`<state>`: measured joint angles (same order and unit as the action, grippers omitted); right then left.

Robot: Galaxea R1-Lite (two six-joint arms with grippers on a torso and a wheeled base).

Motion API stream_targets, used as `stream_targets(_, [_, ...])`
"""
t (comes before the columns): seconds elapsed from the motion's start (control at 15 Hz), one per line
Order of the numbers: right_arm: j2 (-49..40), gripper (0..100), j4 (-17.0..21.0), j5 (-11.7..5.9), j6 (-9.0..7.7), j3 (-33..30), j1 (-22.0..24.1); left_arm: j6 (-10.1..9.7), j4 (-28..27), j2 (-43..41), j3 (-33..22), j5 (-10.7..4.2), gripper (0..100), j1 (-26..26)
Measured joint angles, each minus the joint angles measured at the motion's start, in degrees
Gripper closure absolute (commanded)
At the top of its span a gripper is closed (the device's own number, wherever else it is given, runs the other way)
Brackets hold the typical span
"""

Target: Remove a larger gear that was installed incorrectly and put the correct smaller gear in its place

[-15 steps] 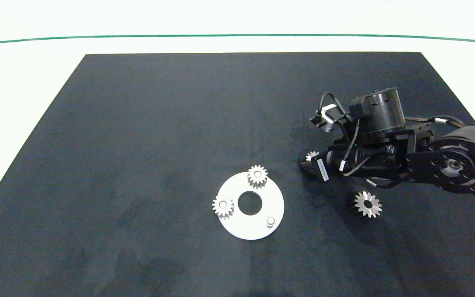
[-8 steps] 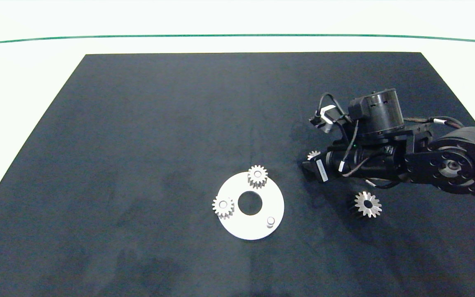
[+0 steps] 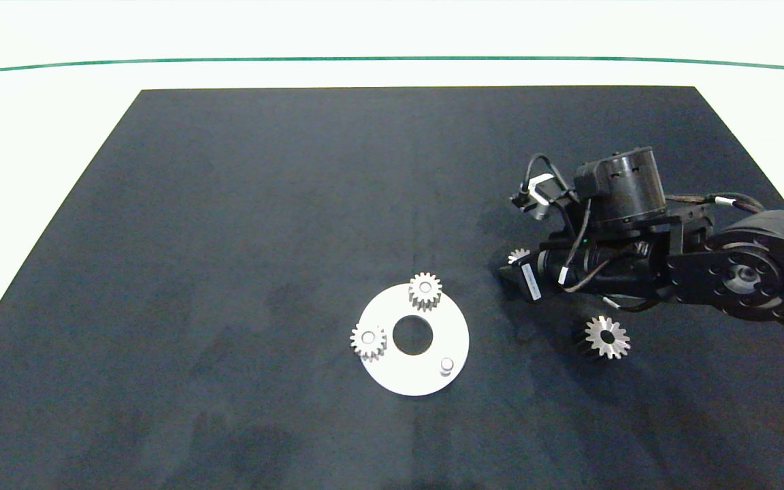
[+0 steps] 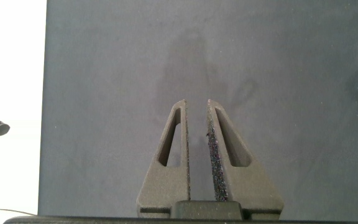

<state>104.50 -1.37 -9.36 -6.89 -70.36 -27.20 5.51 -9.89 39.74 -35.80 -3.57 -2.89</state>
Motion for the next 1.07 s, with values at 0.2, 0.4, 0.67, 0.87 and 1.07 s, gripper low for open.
stream_targets(0.2, [0.0,81,0.0,0.0,0.0,0.2,0.0,0.0,0.0,-0.1,0.0,0.0,84,0.0])
stream_targets(0.4, [0.0,84,0.0,0.09,0.06,0.3,0.0,-0.02,0.0,-0.1,0.0,0.0,84,0.0])
stream_targets(0.67, [-1.2,84,0.8,0.09,0.04,1.2,-0.2,0.0,0.0,-0.2,0.0,0.02,84,0.0])
stream_targets(0.87, [-3.3,84,1.0,0.11,0.0,1.4,-0.9,-0.02,0.0,-0.2,-0.1,0.0,84,0.0])
stream_targets(1.07, [-5.5,84,2.3,0.05,0.0,1.7,-3.0,0.0,0.0,-0.5,-0.1,0.02,84,0.0])
